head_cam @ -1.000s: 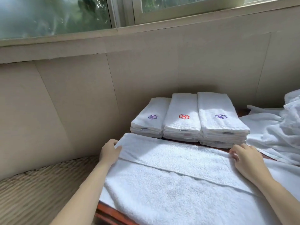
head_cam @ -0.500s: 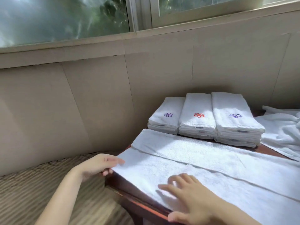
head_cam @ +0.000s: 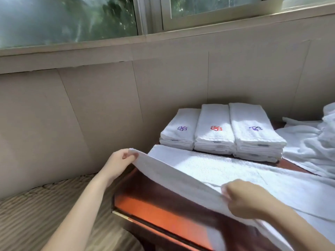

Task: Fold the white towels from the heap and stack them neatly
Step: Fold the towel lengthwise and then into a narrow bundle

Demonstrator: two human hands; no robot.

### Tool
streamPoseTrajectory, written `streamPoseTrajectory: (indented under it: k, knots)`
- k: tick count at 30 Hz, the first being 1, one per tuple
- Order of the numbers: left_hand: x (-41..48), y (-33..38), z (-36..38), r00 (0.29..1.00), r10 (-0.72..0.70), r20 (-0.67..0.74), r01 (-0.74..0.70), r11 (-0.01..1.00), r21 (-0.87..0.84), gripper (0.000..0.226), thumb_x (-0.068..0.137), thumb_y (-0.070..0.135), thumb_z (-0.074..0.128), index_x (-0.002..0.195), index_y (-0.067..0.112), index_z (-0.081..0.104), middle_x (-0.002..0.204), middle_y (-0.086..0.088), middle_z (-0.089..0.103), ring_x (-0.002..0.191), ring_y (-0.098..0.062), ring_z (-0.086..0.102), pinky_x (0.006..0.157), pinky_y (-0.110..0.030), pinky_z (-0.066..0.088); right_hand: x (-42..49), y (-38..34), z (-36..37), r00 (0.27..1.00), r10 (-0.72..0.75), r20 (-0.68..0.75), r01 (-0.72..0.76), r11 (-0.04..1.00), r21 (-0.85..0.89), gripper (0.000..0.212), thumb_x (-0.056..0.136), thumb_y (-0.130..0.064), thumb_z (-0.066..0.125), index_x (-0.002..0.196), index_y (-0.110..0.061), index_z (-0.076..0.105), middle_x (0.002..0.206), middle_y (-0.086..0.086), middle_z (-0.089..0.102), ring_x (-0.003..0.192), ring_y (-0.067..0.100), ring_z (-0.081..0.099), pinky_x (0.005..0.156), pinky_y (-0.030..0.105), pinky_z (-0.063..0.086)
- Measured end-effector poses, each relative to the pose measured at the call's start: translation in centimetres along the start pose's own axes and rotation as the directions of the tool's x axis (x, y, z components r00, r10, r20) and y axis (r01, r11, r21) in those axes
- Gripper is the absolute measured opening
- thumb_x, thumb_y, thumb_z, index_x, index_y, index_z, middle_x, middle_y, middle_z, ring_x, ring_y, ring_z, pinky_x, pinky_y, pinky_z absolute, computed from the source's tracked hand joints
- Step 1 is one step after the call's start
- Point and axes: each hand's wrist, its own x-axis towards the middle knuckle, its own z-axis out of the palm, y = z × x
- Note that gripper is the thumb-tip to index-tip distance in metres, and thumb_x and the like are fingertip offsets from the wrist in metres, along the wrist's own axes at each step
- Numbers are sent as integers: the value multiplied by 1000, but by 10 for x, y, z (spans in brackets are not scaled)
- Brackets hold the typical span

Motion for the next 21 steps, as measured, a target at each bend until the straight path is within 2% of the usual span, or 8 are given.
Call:
streamPoseTrajectory:
  k: [3, 6, 8, 10, 11, 13, 16, 21]
  knots:
    - [36, 3, 29, 1000, -12, 7, 12, 999, -52, 19, 96, 19, 56, 82, 8, 63, 76, 1, 59, 69, -10, 51, 59, -17, 39, 26, 52, -31, 993, 112, -18, -112, 993, 41, 14, 87, -20, 48, 74, -25, 52, 92, -2, 58, 84, 15, 50, 66, 24, 39]
    - [72, 7, 60, 996, -60, -69, 68, 991, 113, 32, 94, 28, 56, 70, 10, 48, 67, -3, 47, 66, -18, 43, 53, -27, 30, 66, 83, -44, 980, 188, -61, -190, 981, -25, 22, 90, -24, 48, 69, -19, 49, 96, 5, 64, 83, 20, 54, 58, 23, 35]
    - [90, 0, 77, 991, -99, -92, 125, 931, 343, 40, 97, 38, 49, 65, 15, 40, 73, -3, 53, 72, -23, 48, 56, -29, 33, 93, 94, -35, 977, 195, -85, -198, 979, -38, 18, 93, -25, 47, 75, -22, 49, 109, 9, 65, 93, 22, 58, 61, 20, 39]
    - [102, -12, 90, 975, -187, -117, 220, 839, 498, 38, 98, 46, 40, 75, 15, 44, 98, -7, 61, 92, -30, 56, 73, -31, 40, 114, 99, -12, 975, 192, -115, -192, 981, 14, 15, 97, -31, 45, 100, -20, 55, 120, 9, 63, 108, 25, 59, 76, 20, 45]
    - [105, -17, 95, 965, -219, -142, 261, 805, 533, 37, 97, 49, 38, 81, 17, 47, 107, -8, 61, 100, -32, 56, 79, -33, 41, 121, 100, 1, 962, 230, -145, -224, 973, 56, 21, 98, -38, 43, 100, -20, 54, 121, 8, 62, 110, 26, 58, 81, 25, 46]
    - [111, -25, 103, 961, -204, -184, 274, 763, 585, 35, 97, 51, 36, 84, 19, 46, 111, -7, 61, 104, -32, 56, 79, -34, 39, 127, 105, 24, 917, 316, -244, -292, 948, 128, 32, 96, -51, 40, 83, -23, 47, 114, 4, 65, 107, 26, 59, 76, 31, 44]
    - [112, -32, 109, 968, -101, -231, 232, 722, 652, 29, 97, 47, 39, 94, 18, 42, 111, -6, 58, 103, -33, 57, 74, -34, 37, 132, 110, 36, 868, 352, -350, -321, 936, 144, 41, 93, -59, 38, 76, -23, 45, 104, 0, 67, 99, 25, 61, 68, 31, 39]
    - [94, -28, 108, 975, -125, -182, 219, 645, 732, 36, 101, 45, 31, 103, 13, 46, 116, -7, 57, 107, -32, 56, 76, -35, 37, 125, 106, 28, 911, 313, -267, -289, 949, 127, 43, 95, -56, 39, 68, -22, 40, 106, 2, 66, 100, 25, 60, 70, 31, 38]
